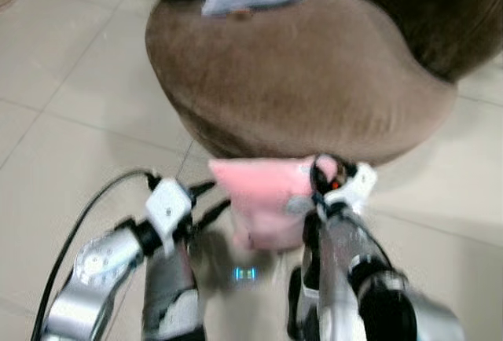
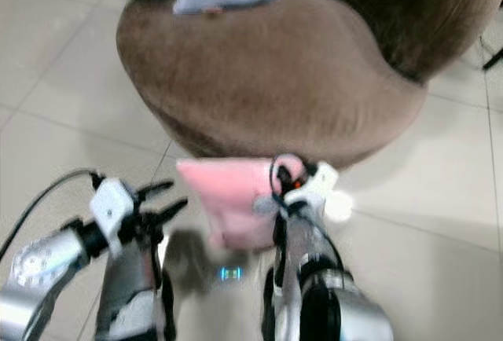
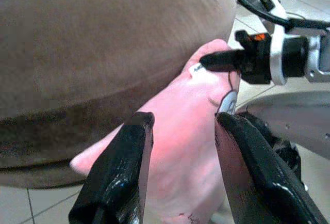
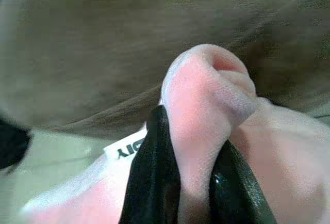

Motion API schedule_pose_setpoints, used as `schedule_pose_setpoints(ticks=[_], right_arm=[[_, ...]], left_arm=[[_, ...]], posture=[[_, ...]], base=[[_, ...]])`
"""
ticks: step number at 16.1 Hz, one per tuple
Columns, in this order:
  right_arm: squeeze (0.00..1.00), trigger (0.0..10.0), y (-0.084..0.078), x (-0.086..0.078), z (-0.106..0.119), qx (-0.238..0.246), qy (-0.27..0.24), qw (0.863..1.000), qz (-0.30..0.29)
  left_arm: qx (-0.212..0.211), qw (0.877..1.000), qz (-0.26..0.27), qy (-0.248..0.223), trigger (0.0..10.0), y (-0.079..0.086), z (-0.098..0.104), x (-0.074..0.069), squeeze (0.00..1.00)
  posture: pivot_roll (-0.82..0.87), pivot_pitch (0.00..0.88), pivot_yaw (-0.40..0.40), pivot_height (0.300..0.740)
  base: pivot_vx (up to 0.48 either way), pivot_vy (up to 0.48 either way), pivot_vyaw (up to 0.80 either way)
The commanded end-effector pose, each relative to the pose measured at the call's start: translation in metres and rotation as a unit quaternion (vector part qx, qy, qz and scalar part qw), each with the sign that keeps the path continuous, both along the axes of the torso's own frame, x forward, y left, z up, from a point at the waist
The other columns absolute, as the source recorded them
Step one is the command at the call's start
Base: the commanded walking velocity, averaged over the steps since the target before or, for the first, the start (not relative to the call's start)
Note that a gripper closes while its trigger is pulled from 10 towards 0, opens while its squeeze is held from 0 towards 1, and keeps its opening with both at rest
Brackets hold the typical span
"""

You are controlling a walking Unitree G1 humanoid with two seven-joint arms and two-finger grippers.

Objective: Move the pillow to the sofa from floor

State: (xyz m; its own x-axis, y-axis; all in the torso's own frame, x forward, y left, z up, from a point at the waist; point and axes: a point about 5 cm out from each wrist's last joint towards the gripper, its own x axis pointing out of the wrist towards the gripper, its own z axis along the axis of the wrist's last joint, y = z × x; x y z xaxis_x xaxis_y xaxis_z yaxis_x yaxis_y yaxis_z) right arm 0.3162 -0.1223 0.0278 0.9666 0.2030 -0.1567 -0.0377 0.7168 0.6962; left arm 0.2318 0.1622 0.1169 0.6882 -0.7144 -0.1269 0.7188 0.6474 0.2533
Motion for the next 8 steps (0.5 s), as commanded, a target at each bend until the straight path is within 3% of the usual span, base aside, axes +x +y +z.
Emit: schedule_pose_setpoints(ticks=[1,4,5,7,8], right_arm=[[0.00,10.0,0.008,-0.002,0.004,0.020,-0.035,0.998,0.039],[0.00,10.0,0.012,-0.016,0.013,0.068,-0.105,0.989,0.082],[0.00,10.0,0.012,-0.023,0.029,0.090,-0.143,0.982,0.086],[0.00,10.0,0.009,-0.041,0.081,0.122,-0.222,0.966,0.058],[0.00,10.0,0.006,-0.044,0.093,0.123,-0.234,0.964,0.035]], left_arm=[[0.004,1.000,-0.004,0.013,10.0,-0.002,-0.007,-0.005,0.00],[-0.002,1.000,-0.010,0.016,10.0,-0.005,-0.009,-0.009,0.00],[-0.005,1.000,-0.014,0.016,10.0,-0.007,-0.010,-0.011,0.00],[-0.017,1.000,-0.018,0.006,10.0,-0.010,-0.006,-0.011,0.00],[-0.021,1.000,-0.018,0.002,10.0,-0.012,-0.005,-0.010,0.00]], posture=[[0.29,0.264,-0.053,0.587],[0.25,0.251,-0.048,0.617],[0.24,0.247,-0.045,0.627],[0.19,0.226,-0.031,0.647],[0.16,0.215,-0.026,0.652]], base=[[0.000,0.000,0.00],[0.000,0.000,0.00],[0.000,0.000,0.00],[0.000,0.000,0.00],[0.000,0.000,0.00]])
